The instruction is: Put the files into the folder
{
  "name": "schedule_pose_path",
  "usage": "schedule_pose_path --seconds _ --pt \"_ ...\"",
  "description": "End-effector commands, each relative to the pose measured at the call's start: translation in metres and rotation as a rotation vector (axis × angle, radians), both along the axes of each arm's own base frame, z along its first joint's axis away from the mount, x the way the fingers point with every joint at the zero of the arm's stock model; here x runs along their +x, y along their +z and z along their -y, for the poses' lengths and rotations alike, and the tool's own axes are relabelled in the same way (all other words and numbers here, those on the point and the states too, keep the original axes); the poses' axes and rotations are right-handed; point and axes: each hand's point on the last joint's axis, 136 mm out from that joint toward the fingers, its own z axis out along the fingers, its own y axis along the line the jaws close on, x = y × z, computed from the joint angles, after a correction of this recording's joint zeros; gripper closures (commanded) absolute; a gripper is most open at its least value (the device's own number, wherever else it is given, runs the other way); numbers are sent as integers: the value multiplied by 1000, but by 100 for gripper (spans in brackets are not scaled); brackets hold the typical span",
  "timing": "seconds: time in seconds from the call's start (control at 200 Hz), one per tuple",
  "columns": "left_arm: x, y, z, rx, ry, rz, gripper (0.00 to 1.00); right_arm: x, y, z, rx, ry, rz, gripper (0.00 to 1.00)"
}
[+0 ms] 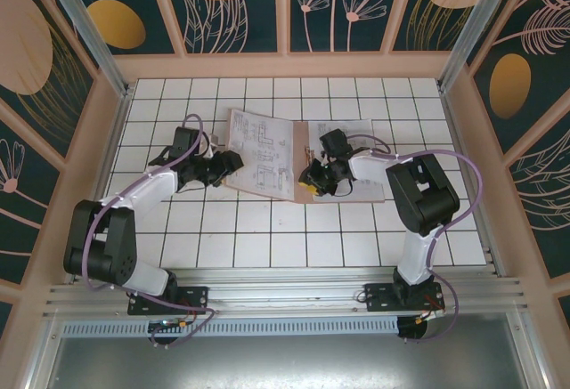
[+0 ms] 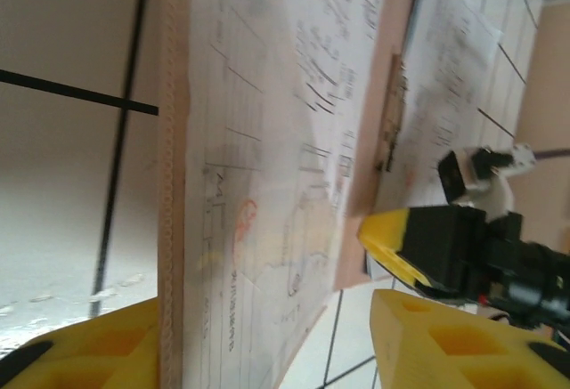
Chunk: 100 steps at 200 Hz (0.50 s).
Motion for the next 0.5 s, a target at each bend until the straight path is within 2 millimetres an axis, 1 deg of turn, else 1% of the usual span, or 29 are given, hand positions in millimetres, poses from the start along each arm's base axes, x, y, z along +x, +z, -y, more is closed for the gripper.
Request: schedule_pose_path --seconds 0.0,0.045,0.085,0.14,0.17,0.25,0.315,0.33,0.35,0.41,0.445,0.495 --pt "-4 12 9 -43 -58 37 55 -20 -42 23 -126 2 -101 67" --pt "-3 12 9 -34 -60 39 61 -18 -40 22 -118 3 -97 67" --pt "-2 10 10 -20 -59 40 70 -16 -38 20 -109 3 -91 66" --pt "0 9 10 8 -61 40 89 -12 -31 15 -86 13 -71 64" --pt "2 10 12 28 -65 44 100 -7 -24 11 -66 23 -49 61" --pt "5 11 10 107 -61 48 100 8 5 -6 12 74 36 51" --pt "2 6 3 168 -43 34 100 19 31 -12 43 92 93 44" --pt "7 16 3 174 -37 55 100 22 37 -12 48 92 106 43" --pt "7 17 -1 193 -25 58 100 25 44 -11 55 89 122 42" --pt "6 20 -10 246 -13 60 100 36 62 0 62 52 155 41" --pt "5 23 -13 270 -12 61 100 41 70 10 68 20 174 40" --pt "3 26 -18 301 -16 65 100 49 77 30 77 -39 193 40"
